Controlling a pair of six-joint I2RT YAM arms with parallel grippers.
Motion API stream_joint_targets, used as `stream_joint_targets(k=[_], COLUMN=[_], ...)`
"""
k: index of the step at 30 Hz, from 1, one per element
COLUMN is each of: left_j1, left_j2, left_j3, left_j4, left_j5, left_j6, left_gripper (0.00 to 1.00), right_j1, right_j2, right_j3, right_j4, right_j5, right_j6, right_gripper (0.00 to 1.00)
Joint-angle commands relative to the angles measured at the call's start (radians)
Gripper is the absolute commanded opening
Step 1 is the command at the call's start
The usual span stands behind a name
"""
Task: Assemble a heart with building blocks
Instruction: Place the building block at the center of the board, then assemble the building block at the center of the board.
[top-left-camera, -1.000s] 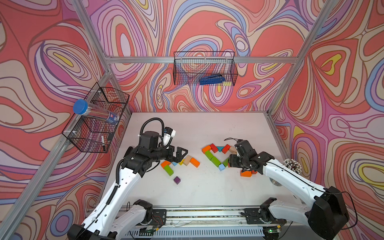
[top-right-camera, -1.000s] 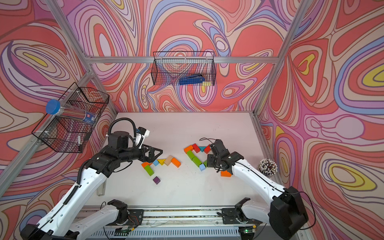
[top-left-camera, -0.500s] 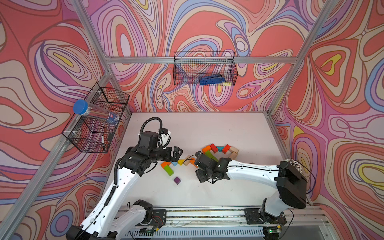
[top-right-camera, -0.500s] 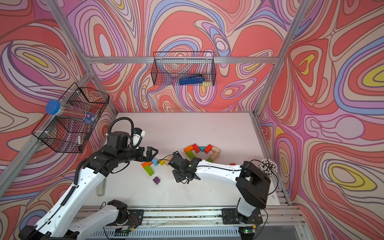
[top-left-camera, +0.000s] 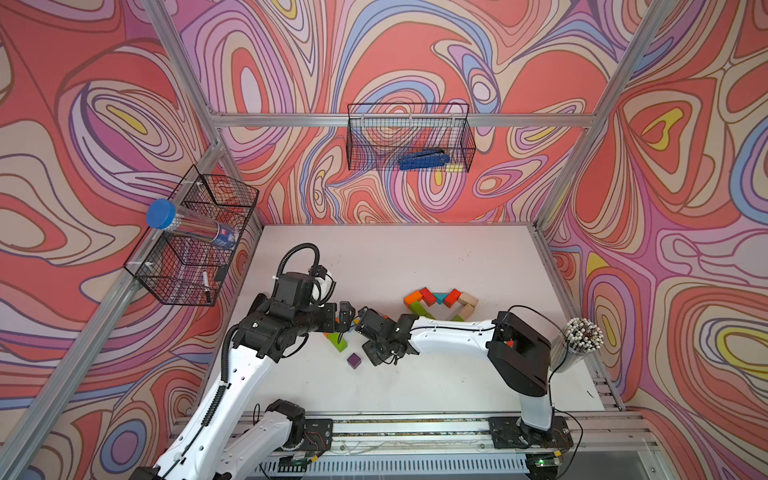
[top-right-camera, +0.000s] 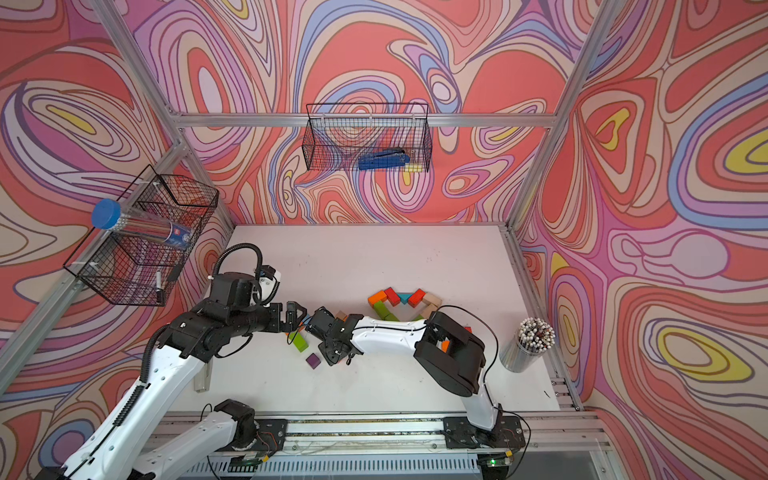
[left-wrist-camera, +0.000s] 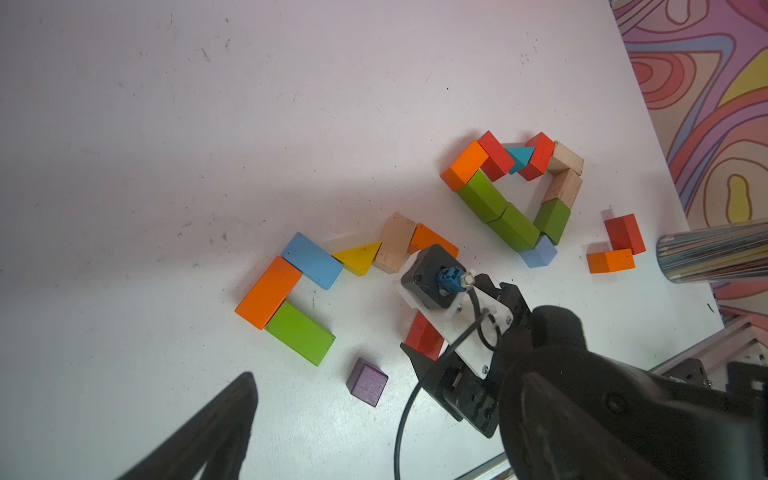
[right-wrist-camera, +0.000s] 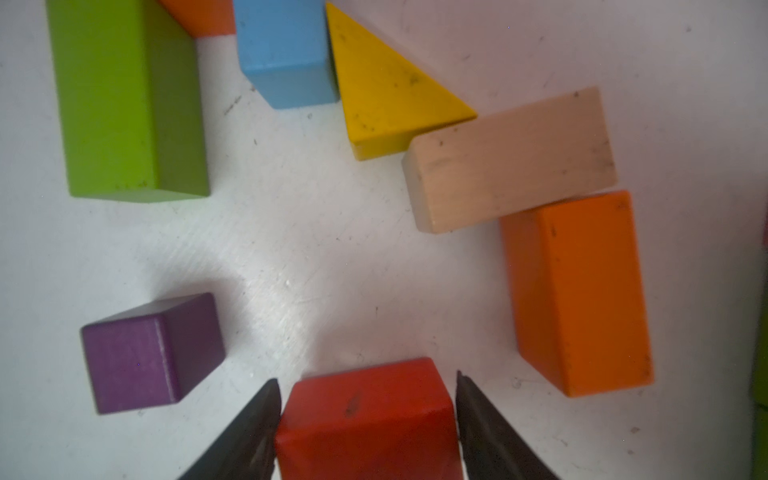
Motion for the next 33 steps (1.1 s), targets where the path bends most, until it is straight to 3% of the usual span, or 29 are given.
stream_joint_targets(k=[1,5,12,20,23,33], left_j1=[0.002,0.003,-0.006,-0.076,-0.144,-0.355], left_j2=[-0.003,0.003,0.014,0.045,0.091,0.289], left_j3=[-0.012,-0.024,-0.103,-0.153,-0.150,-0.098], left_j4=[-0.027,-0.010,0.048,0.127,0.129,0.086], left_j5=[0.002,0.055,0.127,0.171,0.141,-0.041], left_j6=[-0.007,0.007,-0.046,-0.085,-0.092,-0.066], left_gripper=[0.98,0.98,0.93,0.91,0.88,0.69], right_j1=[0.003,0.003,-0.015,-0.167,-0.218,-0.296], right_j2=[0.003,-0.071,-0.294,-0.606,-0.683,-0.864], right_j3=[0.018,-0.018,-0.163,-0.325,-0.330,-0.366], right_j4=[-0.013,0.015,0.032,-0.014,-0.071,-0.147], right_j5=[-0.019,-0.048,-0.096,-0.299,-0.382,-0.469], right_j6=[-0.025,-0.032,-0.031,-0.038,-0.057,-0.074], right_gripper=[0.77,0.86,0.90,0.94,0.96,0.98])
